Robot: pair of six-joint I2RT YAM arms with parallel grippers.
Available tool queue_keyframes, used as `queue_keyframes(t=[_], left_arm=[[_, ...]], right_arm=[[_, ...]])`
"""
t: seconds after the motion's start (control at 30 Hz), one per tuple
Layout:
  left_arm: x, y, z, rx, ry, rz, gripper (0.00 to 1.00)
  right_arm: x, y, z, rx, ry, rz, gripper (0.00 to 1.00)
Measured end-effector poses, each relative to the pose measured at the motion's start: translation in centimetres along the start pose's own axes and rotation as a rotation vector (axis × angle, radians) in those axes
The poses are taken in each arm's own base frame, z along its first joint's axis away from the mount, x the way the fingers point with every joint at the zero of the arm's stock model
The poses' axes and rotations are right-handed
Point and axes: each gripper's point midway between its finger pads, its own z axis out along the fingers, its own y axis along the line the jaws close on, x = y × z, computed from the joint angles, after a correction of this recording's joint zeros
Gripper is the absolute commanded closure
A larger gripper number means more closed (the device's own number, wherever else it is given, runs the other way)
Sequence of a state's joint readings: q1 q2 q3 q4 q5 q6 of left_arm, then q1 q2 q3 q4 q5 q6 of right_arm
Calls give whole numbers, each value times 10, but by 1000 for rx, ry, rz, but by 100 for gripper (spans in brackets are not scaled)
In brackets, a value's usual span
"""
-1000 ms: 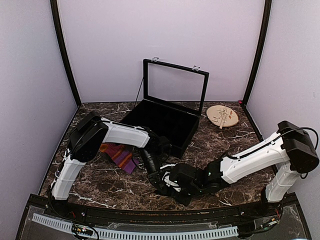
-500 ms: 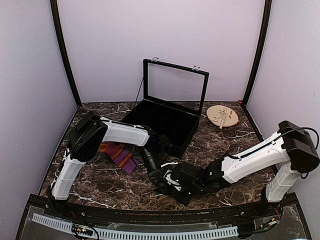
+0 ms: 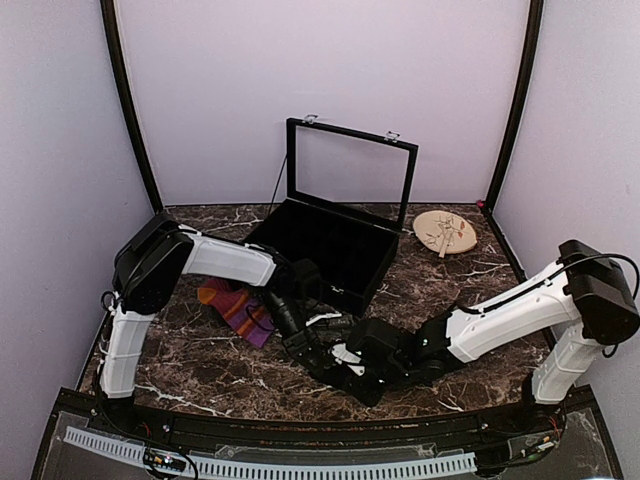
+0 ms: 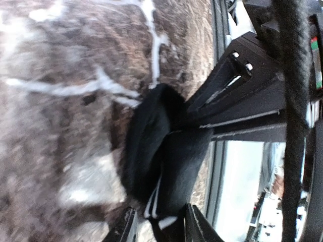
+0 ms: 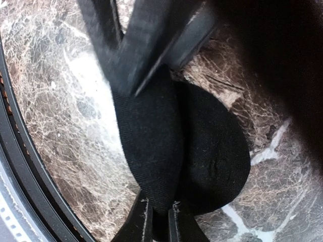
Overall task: Roll the socks
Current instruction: Roll the sock at the center of the board.
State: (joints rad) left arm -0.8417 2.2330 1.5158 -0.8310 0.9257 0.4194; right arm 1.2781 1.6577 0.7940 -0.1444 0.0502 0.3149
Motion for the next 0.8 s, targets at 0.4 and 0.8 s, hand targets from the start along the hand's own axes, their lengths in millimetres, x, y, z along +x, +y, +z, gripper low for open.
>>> queue_keyframes(t=[0.4, 0.8], left_arm=[[-8, 20, -24, -141, -114, 20, 65], [-3, 37, -61, -475, -290, 84, 64]], right_arm=[[1, -3, -1, -45, 0, 53, 92], [4, -9, -4, -136, 8, 146, 92]])
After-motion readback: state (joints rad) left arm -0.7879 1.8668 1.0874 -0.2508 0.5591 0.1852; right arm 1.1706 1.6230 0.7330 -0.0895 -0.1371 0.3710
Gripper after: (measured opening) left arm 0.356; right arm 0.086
